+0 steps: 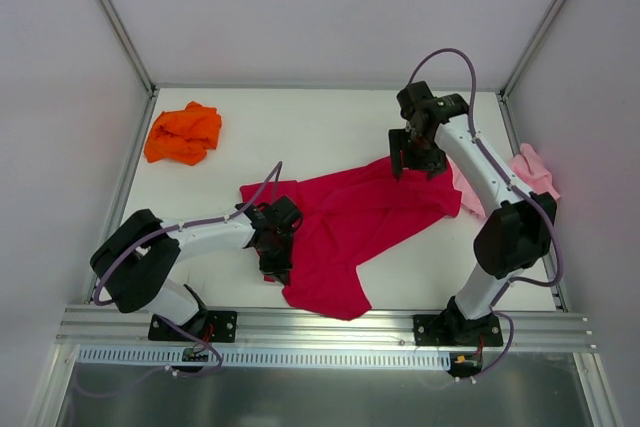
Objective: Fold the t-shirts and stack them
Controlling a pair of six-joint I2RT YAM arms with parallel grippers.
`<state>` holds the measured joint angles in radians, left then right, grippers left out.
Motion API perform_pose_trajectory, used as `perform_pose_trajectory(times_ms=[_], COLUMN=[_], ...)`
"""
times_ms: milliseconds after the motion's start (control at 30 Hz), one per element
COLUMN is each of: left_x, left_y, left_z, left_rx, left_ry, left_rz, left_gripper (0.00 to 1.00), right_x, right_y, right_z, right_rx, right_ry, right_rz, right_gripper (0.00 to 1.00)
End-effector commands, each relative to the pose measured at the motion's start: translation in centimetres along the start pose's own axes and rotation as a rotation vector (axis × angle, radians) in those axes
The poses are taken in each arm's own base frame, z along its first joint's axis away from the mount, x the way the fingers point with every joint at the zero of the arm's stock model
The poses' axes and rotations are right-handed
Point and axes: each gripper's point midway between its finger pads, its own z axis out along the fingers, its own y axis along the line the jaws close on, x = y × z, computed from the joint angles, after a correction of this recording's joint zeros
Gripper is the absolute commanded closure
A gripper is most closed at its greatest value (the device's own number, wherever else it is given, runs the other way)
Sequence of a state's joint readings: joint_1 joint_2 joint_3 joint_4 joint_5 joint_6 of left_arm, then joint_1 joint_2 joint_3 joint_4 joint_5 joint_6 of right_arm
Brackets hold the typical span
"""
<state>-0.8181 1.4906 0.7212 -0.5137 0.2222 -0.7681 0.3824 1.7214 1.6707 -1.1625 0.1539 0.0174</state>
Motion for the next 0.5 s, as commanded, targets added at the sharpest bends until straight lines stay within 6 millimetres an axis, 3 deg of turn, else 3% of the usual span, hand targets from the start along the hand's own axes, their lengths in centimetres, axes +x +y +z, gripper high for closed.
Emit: perform_pose_trajectory(times_ms=[0, 200, 233, 367, 467], left_x=[-1.0, -1.5, -1.7, -2.4, -2.7], left_y=[0.9, 1.3, 1.2, 1.2, 1.3], left_z=[0.2, -0.5, -1.0, -2.3, -3.2], left_rx=[-0.068, -0.107, -0.111, -0.130, -0.143], left_ry=[-0.049, -0.073, -0.084, -0.133, -0.160], left_rz=[0.017, 0.018, 0.016, 0.005, -0.008], left_gripper=[0.98, 1.00, 1.00, 1.00, 1.00], right_x=[0.0, 1.1, 2.5, 4.6, 4.3], right_y=[-0.7, -0.4, -0.4, 0.0, 0.6], right_z=[-1.5, -0.9, -0.3, 2.0, 3.1], right_rx=[0.016, 0.001, -0.001, -0.019, -0.039], right_ry=[-0.043, -0.006, 0.030, 0.066, 0.027], right_rz=[-0.007, 0.005, 0.022, 0.067, 0.104], right_gripper=[0.27, 0.27, 0.27, 0.19, 0.21])
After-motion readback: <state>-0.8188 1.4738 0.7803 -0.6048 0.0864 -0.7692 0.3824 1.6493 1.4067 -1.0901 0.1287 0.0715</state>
